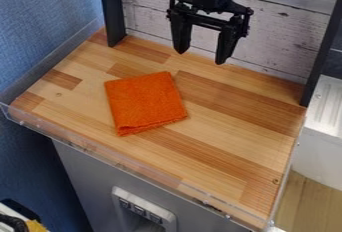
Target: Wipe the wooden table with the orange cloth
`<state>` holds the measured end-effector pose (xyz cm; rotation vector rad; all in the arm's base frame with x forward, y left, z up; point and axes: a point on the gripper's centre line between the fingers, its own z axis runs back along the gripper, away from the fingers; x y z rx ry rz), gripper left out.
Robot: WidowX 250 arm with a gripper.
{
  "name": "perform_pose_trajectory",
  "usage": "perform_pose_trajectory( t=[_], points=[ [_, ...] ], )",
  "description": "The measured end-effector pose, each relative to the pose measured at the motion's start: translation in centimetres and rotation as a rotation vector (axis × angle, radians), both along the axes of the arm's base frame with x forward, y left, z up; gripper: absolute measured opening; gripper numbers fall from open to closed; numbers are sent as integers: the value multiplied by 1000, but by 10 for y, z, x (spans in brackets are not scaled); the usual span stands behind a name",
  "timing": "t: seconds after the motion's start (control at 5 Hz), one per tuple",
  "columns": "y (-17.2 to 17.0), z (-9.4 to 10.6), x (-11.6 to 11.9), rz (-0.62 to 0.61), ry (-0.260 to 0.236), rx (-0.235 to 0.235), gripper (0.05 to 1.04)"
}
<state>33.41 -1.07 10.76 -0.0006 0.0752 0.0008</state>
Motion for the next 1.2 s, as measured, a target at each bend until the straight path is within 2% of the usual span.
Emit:
perform_pose_trajectory(
  t=[0.4,1.0,1.2],
  points=[
    [15,-11,-7,-217,17,-17,999],
    [42,2,-19,-610,-96,-33,995],
    [49,-1,-21,-709,-112,-33,944]
  ],
)
